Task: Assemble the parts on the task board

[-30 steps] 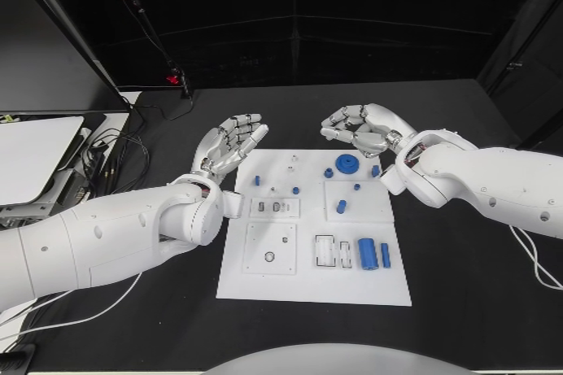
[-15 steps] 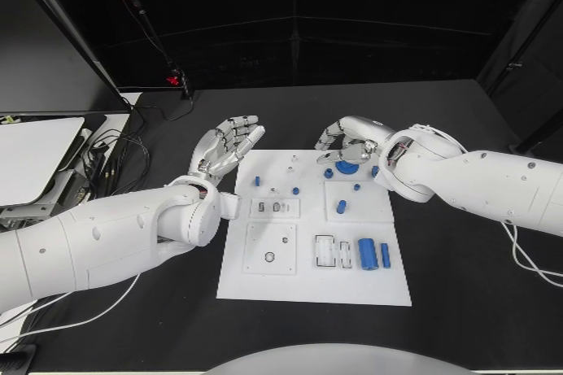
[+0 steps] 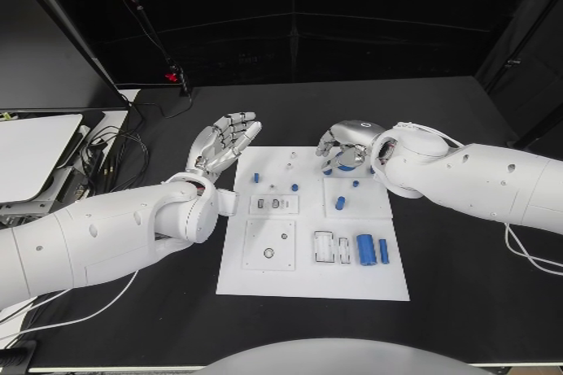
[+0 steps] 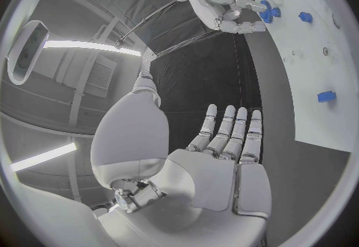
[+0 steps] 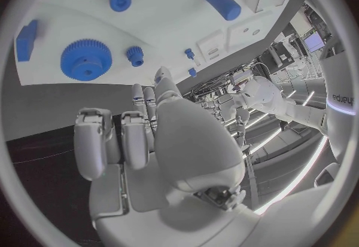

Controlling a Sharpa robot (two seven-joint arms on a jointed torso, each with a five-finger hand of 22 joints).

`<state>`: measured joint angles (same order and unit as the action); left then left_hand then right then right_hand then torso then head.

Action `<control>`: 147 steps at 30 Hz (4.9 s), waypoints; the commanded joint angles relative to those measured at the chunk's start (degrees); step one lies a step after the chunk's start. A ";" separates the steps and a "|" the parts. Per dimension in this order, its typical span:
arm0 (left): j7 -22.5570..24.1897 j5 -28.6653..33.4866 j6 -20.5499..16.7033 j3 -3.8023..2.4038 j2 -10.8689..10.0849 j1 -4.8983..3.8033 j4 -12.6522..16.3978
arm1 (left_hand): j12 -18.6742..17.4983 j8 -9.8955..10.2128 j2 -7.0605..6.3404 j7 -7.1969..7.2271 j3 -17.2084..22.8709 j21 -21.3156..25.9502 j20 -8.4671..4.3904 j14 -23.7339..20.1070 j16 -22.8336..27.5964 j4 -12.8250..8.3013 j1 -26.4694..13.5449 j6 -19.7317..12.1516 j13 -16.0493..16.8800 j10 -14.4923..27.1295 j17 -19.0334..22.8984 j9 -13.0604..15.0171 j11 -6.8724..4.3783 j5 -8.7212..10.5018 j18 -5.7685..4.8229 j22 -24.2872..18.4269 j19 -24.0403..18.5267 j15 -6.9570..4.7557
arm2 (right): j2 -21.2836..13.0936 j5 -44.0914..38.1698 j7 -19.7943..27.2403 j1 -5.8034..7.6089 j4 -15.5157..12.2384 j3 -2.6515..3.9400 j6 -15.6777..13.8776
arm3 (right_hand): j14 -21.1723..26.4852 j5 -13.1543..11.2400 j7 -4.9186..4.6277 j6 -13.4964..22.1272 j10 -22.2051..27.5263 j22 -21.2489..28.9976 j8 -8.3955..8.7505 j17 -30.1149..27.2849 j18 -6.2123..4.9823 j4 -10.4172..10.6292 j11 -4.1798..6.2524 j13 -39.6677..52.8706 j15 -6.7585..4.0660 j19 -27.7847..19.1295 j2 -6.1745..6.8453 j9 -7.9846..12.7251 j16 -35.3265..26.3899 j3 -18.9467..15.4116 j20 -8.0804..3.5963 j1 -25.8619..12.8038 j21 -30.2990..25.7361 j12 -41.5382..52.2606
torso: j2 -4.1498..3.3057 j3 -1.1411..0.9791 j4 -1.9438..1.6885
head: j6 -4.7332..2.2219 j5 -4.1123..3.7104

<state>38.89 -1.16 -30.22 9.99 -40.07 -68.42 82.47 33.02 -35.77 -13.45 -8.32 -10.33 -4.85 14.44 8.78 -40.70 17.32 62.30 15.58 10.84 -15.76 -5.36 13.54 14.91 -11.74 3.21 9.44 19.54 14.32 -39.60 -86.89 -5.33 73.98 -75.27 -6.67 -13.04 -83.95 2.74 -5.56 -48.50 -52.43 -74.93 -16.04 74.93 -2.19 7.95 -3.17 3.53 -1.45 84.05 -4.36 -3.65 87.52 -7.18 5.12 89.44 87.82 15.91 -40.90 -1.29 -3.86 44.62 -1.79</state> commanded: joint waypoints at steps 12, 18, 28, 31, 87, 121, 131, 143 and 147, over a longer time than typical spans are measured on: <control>21.57 -0.41 0.86 0.02 0.09 -0.06 -0.26 | 0.39 -0.38 1.15 -8.74 0.93 -0.26 0.39 -0.12 -0.30 0.02 0.18 0.02 -0.25 0.04 0.20 -0.28 0.34 0.38 0.91 0.15 -0.19 0.39 | 1.38 -5.95 -6.26 -0.16 1.36 0.02 6.68 | -3.92 -0.02 -0.11 -1.30 -1.36 -10.30 1.71 0.74 1.12 0.53 -0.14 -0.03 0.25 3.54 0.04 -0.06 0.04 0.74 -0.21 1.29 0.32 -1.53 | 0.18 0.02 -0.02 | 0.38 0.31; 21.48 -0.41 0.85 0.04 0.06 -0.06 -0.34 | 0.41 -0.40 1.20 -8.74 0.99 -0.25 0.40 -0.13 -0.31 0.02 0.21 0.01 -0.28 0.05 0.22 -0.31 0.34 0.38 0.92 0.14 -0.24 0.38 | 1.89 -6.03 -6.62 -0.30 1.94 0.02 7.61 | -3.90 -0.03 -0.18 -1.47 -1.61 -10.20 2.23 0.63 1.10 0.84 -0.23 -0.03 0.40 3.48 0.03 -0.04 0.01 0.83 -0.08 1.37 0.28 -1.95 | 0.26 0.06 0.05 | 0.64 0.40; 21.41 -0.41 0.81 0.05 0.07 -0.06 -0.44 | 0.49 -0.48 1.42 -8.74 1.17 -0.29 0.41 -0.15 -0.36 0.01 0.31 -0.02 -0.35 0.09 0.27 -0.40 0.34 0.35 0.96 0.17 -0.26 0.36 | 2.57 -6.05 -6.61 -0.44 2.60 0.01 8.50 | -3.91 -0.02 -0.10 -2.29 -3.10 -10.22 3.16 0.59 1.09 1.64 -0.22 0.01 0.59 3.48 -0.17 -0.10 0.01 1.14 0.15 1.65 0.27 -2.57 | 0.34 0.08 0.02 | 0.87 0.40; 21.36 -0.41 0.78 0.06 0.05 -0.06 -0.50 | 0.49 -0.48 1.42 -8.74 1.17 -0.29 0.41 -0.15 -0.36 0.01 0.31 -0.02 -0.35 0.09 0.27 -0.40 0.34 0.35 0.96 0.17 -0.26 0.36 | 2.80 -6.05 -6.53 -0.47 2.70 0.01 8.76 | -3.90 -0.02 -0.10 -2.53 -3.73 -10.20 3.49 0.52 1.08 1.93 -0.20 0.00 0.63 3.46 -0.12 -0.10 0.00 1.19 0.21 1.75 0.25 -2.80 | 0.35 0.08 0.03 | 0.93 0.47; 20.93 -0.40 0.65 0.62 0.15 -0.06 -1.09 | 1.96 -1.73 3.93 -8.73 3.41 -0.91 0.63 -0.39 -1.25 -0.06 0.85 -0.06 -1.46 0.36 0.94 -1.69 0.29 0.57 1.34 0.67 -0.62 0.20 | 8.89 -2.77 4.08 -0.66 8.16 0.96 -10.05 | -4.23 0.10 -0.91 -13.10 -15.92 -11.58 5.26 2.50 1.37 5.03 -0.41 -0.11 1.37 4.11 0.17 -0.36 0.47 6.33 0.93 8.00 0.72 -9.68 | 0.46 0.13 0.03 | -1.01 2.23; 20.92 -0.40 0.78 0.87 0.32 -0.07 -1.56 | 2.15 -1.83 4.18 -8.73 3.55 -1.06 0.73 -0.45 -1.39 -0.07 1.17 -0.24 -1.66 0.49 1.04 -1.94 0.31 0.33 1.38 0.80 -0.58 0.24 | 17.37 -2.17 -2.01 -1.22 18.25 1.04 -2.68 | -4.22 0.07 -1.58 -12.92 -15.64 -11.48 6.95 2.52 1.35 5.97 -1.36 -0.10 2.09 4.05 0.93 -0.21 0.54 7.41 1.49 8.41 0.65 -11.91 | -0.27 -0.03 -0.48 | -0.42 3.00; 20.79 -0.40 0.79 0.87 0.39 -0.07 -1.83 | 2.29 -1.92 4.50 -8.74 3.75 -1.11 0.75 -0.48 -1.48 -0.08 1.33 -0.32 -1.79 0.55 1.10 -2.09 0.32 0.30 1.42 0.81 -0.70 0.25 | 16.53 -2.17 -1.10 -1.43 17.08 1.04 -4.20 | -4.21 0.08 -1.73 -13.03 -15.83 -11.34 7.11 2.49 1.32 6.16 -1.54 -0.07 2.24 3.98 1.11 -0.24 0.54 7.47 1.61 8.30 0.59 -12.00 | -0.28 -0.08 -0.61 | -0.42 2.86; 20.59 -0.40 0.84 0.87 0.38 -0.07 -1.91 | 2.34 -1.97 4.65 -8.74 3.85 -1.13 0.77 -0.49 -1.53 -0.08 1.36 -0.35 -1.84 0.57 1.12 -2.16 0.32 0.32 1.43 0.82 -0.74 0.26 | 16.79 -2.17 -1.44 -1.47 17.41 1.03 -3.59 | -4.16 0.08 -1.92 -12.73 -15.64 -11.23 7.65 2.25 1.29 6.56 -1.76 -0.10 2.44 3.92 1.36 -0.17 0.51 7.62 1.82 8.09 0.54 -12.30 | -0.30 -0.05 -0.59 | -0.33 2.54; 20.51 -0.40 0.86 0.87 0.39 -0.07 -1.92 | 2.44 -2.04 4.89 -8.74 4.01 -1.17 0.80 -0.50 -1.59 -0.09 1.40 -0.39 -1.93 0.61 1.16 -2.26 0.32 0.35 1.44 0.85 -0.79 0.27 | 17.06 -2.17 -1.58 -1.47 17.83 1.03 -3.33 | -4.16 0.08 -1.93 -12.64 -15.54 -11.23 7.78 2.25 1.29 6.62 -1.78 -0.11 2.48 3.93 1.42 -0.16 0.52 7.67 1.86 8.09 0.54 -12.35 | -0.29 -0.08 -0.69 | -0.33 2.52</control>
<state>38.90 -1.20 -29.89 10.91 -39.73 -68.40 80.53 35.11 -37.50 -9.10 -8.32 -6.54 -5.74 15.05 8.57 -42.03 17.20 63.53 15.58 8.95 -15.55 -4.25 11.33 15.11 -11.29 3.98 10.24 18.93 14.52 -22.66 -89.02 -6.63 72.39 -57.53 -5.68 -16.83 -83.94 2.60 -7.25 -61.38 -68.07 -74.90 -8.42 74.91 -1.30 14.31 -4.73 3.43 0.62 83.82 -3.39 -3.79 87.73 0.53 6.57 97.65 88.29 3.92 -41.17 -1.32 -4.48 44.31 0.73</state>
